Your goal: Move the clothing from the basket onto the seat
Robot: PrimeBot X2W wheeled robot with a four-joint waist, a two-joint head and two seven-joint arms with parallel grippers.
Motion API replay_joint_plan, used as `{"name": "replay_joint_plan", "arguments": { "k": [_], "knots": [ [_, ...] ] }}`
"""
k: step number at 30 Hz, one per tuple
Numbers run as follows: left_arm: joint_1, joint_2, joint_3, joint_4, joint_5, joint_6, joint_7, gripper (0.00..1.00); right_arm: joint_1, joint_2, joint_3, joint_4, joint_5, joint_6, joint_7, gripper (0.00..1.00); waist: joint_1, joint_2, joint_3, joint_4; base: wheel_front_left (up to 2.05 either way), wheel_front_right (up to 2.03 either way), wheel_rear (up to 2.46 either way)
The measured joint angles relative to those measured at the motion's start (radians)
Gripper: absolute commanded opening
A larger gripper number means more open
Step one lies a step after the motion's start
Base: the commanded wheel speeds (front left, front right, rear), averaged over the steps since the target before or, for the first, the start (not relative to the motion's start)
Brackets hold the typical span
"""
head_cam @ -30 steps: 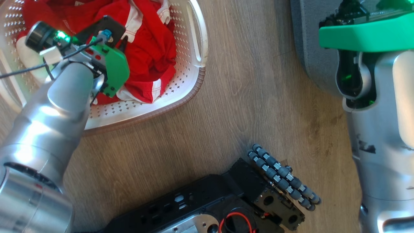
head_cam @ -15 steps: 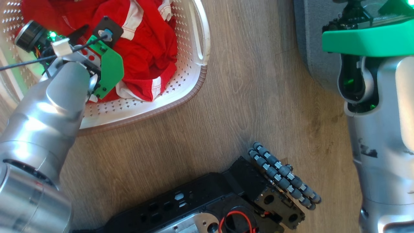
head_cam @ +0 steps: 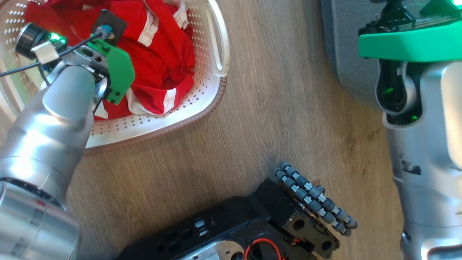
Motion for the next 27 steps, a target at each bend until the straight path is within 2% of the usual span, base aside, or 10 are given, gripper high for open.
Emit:
{"name": "replay_joint_plan", "arguments": {
  "k": [6, 11, 20, 27],
  "knots": [
    [0.005, -0.007, 0.016, -0.017, -0.023, 0.002, -0.078, 0.00, -0.024, 0.000, 0.016, 0.018, -0.002, 0.000, 0.000, 1.00, 0.0000, 0.0000, -0.040, -0.004, 0.00, 0.00, 0.00],
    [0.039, -0.044, 0.002, -0.072, -0.020, 0.001, -0.102, 0.00, -0.018, 0.000, 0.014, 0.044, -0.051, 0.000, 0.000, 1.00, 0.0000, 0.0000, -0.101, 0.026, 0.00, 0.00, 0.00],
    [0.095, -0.061, -0.036, -0.304, 0.034, 0.000, -0.109, 0.00, 0.022, 0.000, 0.005, 0.088, -0.122, 0.000, 0.000, 1.00, 0.0000, 0.0000, -0.235, 0.105, 0.00, 0.00, 0.00],
    [0.180, -0.066, 0.001, -0.421, 0.030, 0.002, -0.109, 0.00, 0.075, -0.004, 0.010, 0.129, -0.135, 0.000, 0.000, 1.00, 0.0000, 0.0000, -0.353, 0.162, 0.00, 0.00, 0.00]
  ]
}}
